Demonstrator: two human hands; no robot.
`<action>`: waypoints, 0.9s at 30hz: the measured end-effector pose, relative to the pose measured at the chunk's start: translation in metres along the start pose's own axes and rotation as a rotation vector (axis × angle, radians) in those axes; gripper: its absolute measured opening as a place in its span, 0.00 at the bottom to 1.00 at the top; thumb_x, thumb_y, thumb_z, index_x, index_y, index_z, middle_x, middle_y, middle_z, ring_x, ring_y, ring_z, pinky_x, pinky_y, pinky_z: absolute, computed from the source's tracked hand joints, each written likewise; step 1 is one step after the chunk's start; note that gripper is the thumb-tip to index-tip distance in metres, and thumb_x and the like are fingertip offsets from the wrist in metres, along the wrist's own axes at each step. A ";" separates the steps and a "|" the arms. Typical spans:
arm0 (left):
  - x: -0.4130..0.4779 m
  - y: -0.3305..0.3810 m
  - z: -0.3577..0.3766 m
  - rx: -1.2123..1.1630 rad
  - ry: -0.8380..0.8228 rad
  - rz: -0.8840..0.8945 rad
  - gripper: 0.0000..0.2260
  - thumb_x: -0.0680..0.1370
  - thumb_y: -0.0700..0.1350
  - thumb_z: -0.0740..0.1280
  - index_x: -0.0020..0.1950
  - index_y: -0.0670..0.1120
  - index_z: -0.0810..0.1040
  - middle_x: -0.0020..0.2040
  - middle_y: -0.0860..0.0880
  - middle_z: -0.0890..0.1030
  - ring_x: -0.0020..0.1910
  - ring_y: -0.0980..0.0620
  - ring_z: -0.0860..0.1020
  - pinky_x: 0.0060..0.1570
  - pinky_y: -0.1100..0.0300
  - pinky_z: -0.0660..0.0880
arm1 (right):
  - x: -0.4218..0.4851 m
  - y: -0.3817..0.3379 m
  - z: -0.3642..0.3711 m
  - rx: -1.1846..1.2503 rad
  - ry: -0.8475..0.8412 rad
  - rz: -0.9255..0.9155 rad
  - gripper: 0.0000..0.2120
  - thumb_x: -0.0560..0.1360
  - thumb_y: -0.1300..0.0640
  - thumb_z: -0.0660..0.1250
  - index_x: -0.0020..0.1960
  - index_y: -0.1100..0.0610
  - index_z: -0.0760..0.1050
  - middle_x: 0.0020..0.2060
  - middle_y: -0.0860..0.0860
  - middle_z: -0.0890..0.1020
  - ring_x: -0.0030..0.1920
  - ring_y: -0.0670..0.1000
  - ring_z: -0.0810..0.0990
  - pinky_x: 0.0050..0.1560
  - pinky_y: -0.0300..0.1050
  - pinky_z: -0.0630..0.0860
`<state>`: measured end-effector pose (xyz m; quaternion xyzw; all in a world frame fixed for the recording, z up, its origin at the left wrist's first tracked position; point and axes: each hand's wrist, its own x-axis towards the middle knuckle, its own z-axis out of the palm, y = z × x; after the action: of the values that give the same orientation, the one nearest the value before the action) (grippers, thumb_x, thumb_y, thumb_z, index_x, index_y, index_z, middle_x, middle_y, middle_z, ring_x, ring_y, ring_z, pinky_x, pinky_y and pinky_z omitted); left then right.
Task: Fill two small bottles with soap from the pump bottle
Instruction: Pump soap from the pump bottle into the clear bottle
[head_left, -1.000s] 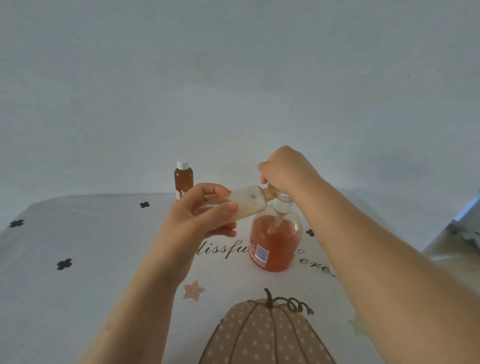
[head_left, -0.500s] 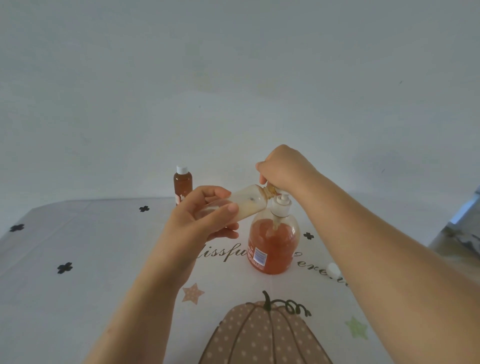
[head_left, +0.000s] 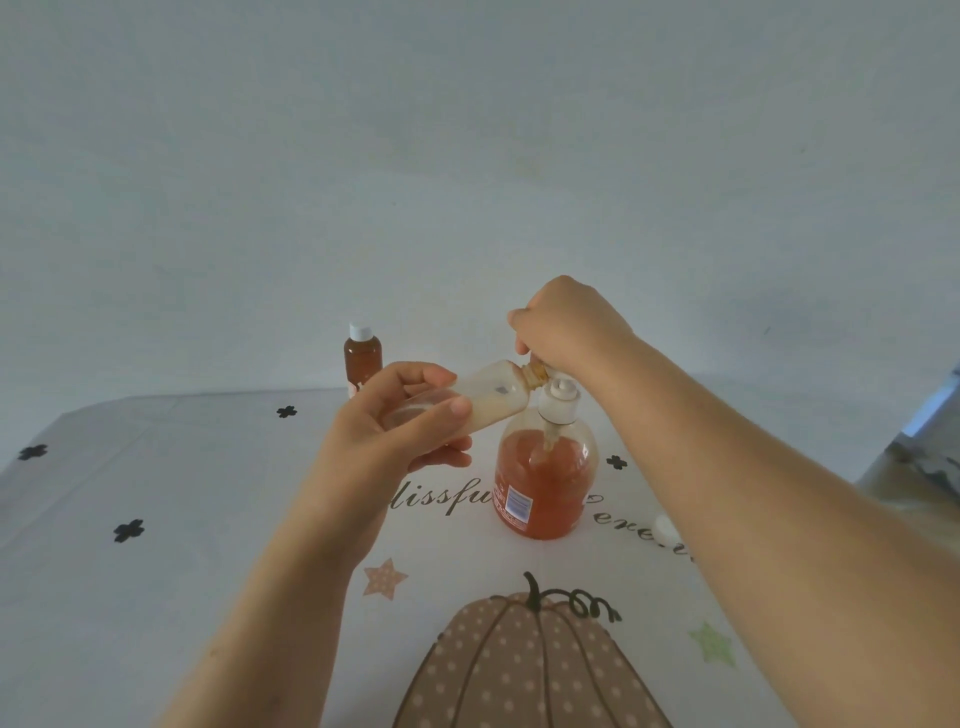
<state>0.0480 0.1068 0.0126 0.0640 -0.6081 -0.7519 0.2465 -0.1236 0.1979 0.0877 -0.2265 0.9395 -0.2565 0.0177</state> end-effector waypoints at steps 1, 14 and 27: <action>0.000 0.000 0.001 0.000 0.001 0.006 0.13 0.69 0.44 0.74 0.51 0.43 0.80 0.43 0.48 0.83 0.38 0.47 0.82 0.42 0.56 0.80 | 0.001 -0.002 -0.002 -0.013 -0.009 0.002 0.13 0.76 0.59 0.61 0.50 0.60 0.83 0.44 0.54 0.87 0.39 0.55 0.83 0.38 0.43 0.72; 0.002 -0.001 -0.002 0.011 0.010 -0.011 0.12 0.67 0.42 0.75 0.50 0.44 0.80 0.44 0.46 0.82 0.37 0.46 0.81 0.41 0.57 0.80 | 0.001 0.002 0.009 0.037 -0.038 0.039 0.14 0.75 0.61 0.60 0.50 0.61 0.84 0.43 0.56 0.88 0.34 0.55 0.80 0.41 0.45 0.74; -0.001 0.001 0.002 -0.015 0.009 0.002 0.12 0.68 0.43 0.74 0.50 0.44 0.80 0.44 0.47 0.83 0.38 0.45 0.82 0.40 0.57 0.80 | -0.001 -0.003 -0.003 0.020 -0.009 0.001 0.13 0.75 0.60 0.60 0.49 0.60 0.83 0.44 0.54 0.87 0.41 0.55 0.84 0.39 0.44 0.73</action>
<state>0.0482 0.1088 0.0136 0.0650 -0.6016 -0.7557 0.2506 -0.1219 0.1975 0.0912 -0.2269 0.9369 -0.2649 0.0243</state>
